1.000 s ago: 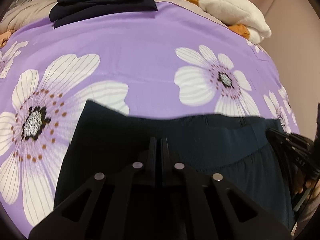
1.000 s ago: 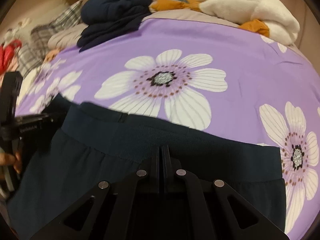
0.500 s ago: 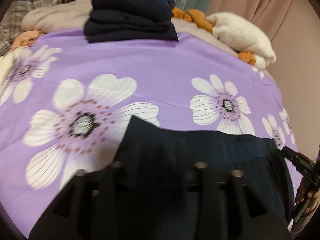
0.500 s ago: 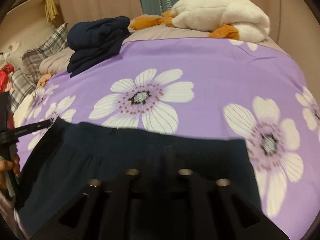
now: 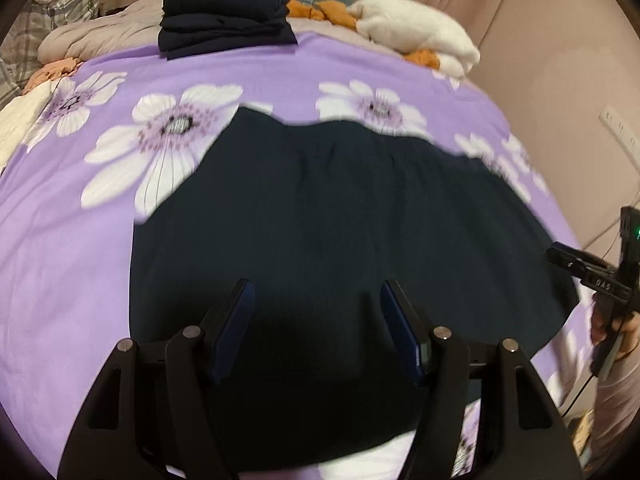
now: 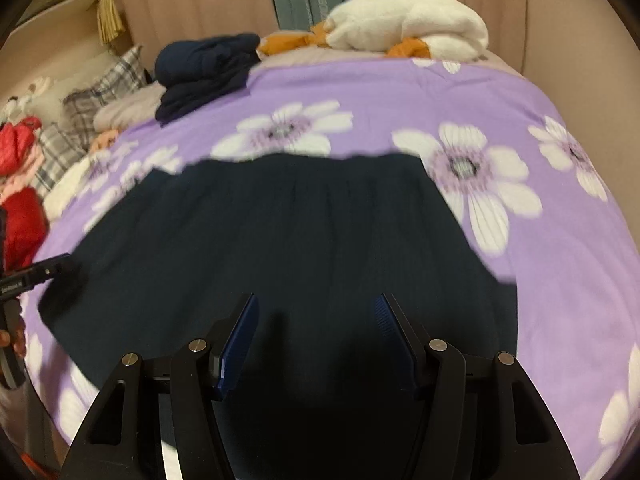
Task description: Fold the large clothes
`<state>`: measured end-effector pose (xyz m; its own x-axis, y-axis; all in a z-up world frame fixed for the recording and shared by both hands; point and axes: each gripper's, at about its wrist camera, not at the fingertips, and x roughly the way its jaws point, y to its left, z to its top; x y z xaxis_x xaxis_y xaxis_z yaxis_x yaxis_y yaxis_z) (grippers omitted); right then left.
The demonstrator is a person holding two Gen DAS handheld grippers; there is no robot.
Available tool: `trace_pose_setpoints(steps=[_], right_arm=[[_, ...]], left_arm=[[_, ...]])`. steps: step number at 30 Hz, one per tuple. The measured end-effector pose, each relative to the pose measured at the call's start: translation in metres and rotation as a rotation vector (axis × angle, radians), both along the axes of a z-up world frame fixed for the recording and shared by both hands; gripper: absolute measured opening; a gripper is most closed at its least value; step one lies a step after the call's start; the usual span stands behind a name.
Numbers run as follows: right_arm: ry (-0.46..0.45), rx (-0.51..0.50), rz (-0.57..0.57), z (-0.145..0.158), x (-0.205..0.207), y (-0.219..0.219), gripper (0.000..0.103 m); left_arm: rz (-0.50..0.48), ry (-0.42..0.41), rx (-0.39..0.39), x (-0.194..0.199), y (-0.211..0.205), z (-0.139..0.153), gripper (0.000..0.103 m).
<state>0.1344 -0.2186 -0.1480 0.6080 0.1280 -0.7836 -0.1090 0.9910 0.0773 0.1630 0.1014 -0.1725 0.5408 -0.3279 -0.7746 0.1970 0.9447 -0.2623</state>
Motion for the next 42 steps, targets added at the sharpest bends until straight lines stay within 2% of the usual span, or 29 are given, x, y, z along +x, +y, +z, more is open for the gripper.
trace_pose_setpoints(steps=[4, 5, 7, 11, 14, 16, 22, 25, 29, 31, 35, 39, 42], right_arm=[[-0.002, -0.047, -0.034, -0.026, -0.019, -0.002, 0.061], [0.015, -0.054, -0.037, -0.033, -0.021, -0.002, 0.061], [-0.009, -0.044, -0.040, -0.039, -0.026, -0.005, 0.061], [0.010, -0.003, -0.084, -0.030, -0.023, -0.010, 0.061], [-0.011, 0.023, -0.081, -0.017, -0.032, -0.006, 0.061], [-0.038, 0.053, -0.071, -0.010, -0.038, -0.003, 0.061], [-0.125, 0.125, 0.010, 0.003, -0.037, 0.029, 0.061], [-0.115, 0.111, 0.059, -0.004, -0.027, 0.057, 0.061], [-0.072, 0.017, 0.122, -0.027, -0.017, 0.092, 0.061], [-0.047, -0.042, 0.119, -0.041, -0.021, 0.100, 0.061], [-0.054, -0.056, 0.111, -0.052, -0.023, 0.100, 0.061], [-0.055, -0.029, 0.105, -0.048, -0.026, 0.098, 0.061], [-0.052, 0.045, 0.085, -0.034, -0.032, 0.088, 0.061]], left_arm=[[-0.007, 0.027, 0.024, -0.016, -0.002, -0.033, 0.065], [-0.017, 0.015, 0.031, -0.019, -0.002, -0.038, 0.066], [-0.026, -0.011, 0.043, -0.020, -0.003, -0.042, 0.066], [0.016, 0.037, 0.035, -0.016, 0.000, -0.033, 0.065], [0.038, 0.032, -0.003, -0.027, -0.001, -0.019, 0.065], [0.033, 0.014, -0.043, -0.035, -0.005, -0.011, 0.065], [-0.048, -0.037, -0.065, -0.039, -0.052, 0.005, 0.065], [-0.083, -0.040, -0.043, -0.038, -0.078, 0.002, 0.065], [-0.109, -0.023, 0.013, -0.032, -0.101, -0.013, 0.066], [-0.120, -0.008, 0.059, -0.029, -0.107, -0.023, 0.068], [-0.143, -0.027, 0.105, -0.029, -0.108, -0.030, 0.067], [-0.129, -0.018, 0.049, -0.028, -0.097, -0.027, 0.068], [-0.075, -0.007, -0.049, -0.040, -0.077, -0.010, 0.067]])
